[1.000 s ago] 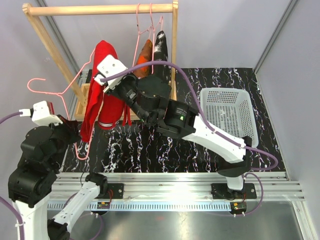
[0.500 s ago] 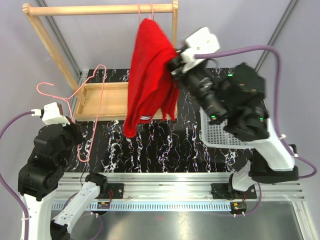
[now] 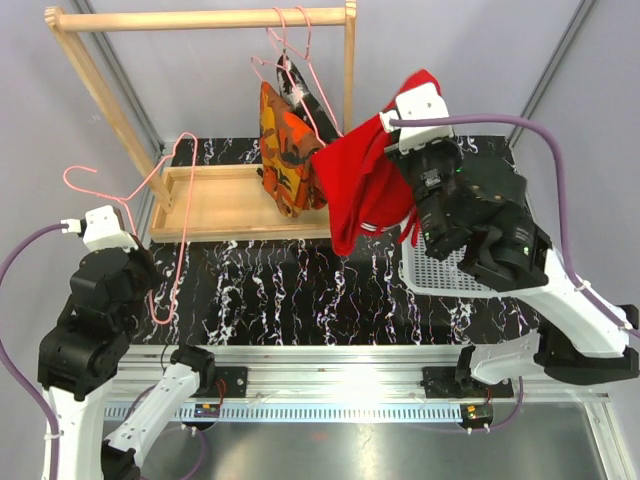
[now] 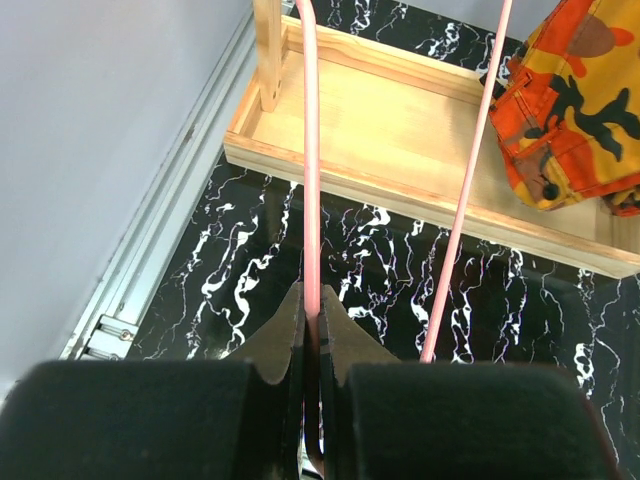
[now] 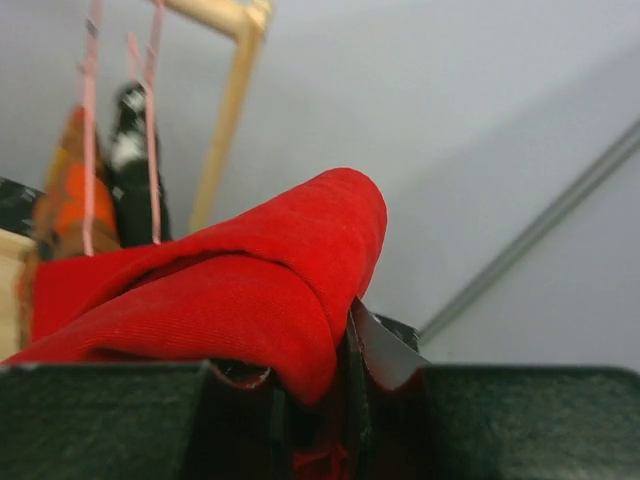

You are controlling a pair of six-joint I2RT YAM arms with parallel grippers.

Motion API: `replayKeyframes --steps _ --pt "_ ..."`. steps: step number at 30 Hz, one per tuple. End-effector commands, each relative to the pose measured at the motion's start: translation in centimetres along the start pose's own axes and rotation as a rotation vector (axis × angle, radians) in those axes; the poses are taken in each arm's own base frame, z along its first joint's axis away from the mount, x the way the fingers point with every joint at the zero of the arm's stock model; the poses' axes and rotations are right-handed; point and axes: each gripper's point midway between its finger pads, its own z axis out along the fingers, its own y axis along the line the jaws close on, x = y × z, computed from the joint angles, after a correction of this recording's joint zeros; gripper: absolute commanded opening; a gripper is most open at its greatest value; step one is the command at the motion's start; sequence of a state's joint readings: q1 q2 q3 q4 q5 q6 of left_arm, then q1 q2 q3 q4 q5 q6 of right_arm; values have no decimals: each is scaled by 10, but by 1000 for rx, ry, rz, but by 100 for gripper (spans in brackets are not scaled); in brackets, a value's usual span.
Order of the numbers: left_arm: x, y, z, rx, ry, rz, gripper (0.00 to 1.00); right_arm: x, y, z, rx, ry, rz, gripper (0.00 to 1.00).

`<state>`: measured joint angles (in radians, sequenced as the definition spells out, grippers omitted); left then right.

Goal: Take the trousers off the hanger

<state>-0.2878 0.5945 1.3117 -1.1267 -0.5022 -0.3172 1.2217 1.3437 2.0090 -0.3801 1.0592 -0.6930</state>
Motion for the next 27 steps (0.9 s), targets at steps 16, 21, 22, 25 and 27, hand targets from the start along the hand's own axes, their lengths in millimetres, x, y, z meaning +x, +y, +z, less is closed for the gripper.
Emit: replayKeyframes --steps 16,21,22,25,27 --pt "-6 -5 5 19 -42 2 0 191 -129 -15 520 424 -144 0" --pt "1 -14 8 65 -29 -5 0 198 -158 -35 652 459 -190 0" --pt "5 -17 10 79 -17 -1 0 203 -164 -40 677 493 -217 0" --pt "8 -21 12 100 -16 -2 0 211 -169 -50 684 537 -271 0" --pt "14 -23 17 104 -9 3 0 211 -177 -62 721 560 -288 0"
